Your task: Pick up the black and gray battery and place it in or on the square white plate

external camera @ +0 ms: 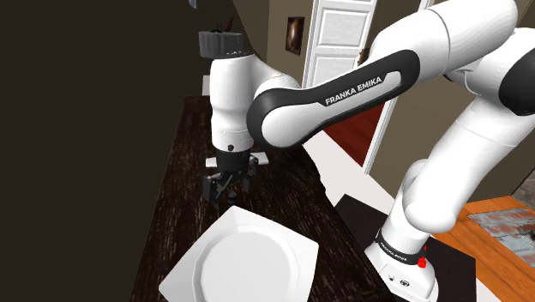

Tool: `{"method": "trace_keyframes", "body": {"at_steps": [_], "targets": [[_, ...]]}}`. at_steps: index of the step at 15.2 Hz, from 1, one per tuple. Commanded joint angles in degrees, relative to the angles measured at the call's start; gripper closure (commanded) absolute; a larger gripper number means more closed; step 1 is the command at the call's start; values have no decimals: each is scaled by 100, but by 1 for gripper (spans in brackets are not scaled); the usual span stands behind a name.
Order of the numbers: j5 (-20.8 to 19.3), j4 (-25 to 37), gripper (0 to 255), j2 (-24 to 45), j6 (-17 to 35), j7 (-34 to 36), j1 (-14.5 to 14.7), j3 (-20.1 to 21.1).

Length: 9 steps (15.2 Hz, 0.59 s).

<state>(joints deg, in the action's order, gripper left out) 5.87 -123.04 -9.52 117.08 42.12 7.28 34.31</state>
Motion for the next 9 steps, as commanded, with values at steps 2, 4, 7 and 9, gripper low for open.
{"method": "trace_keyframes", "body": {"at_steps": [2, 4, 7, 9], "targets": [[0, -31, 0, 3, 35, -2, 0, 1], [0, -31, 0, 3, 35, -2, 0, 1], [0, -31, 255, 2, 35, -2, 0, 1], [0, -31, 255, 2, 35, -2, 0, 1]]}}
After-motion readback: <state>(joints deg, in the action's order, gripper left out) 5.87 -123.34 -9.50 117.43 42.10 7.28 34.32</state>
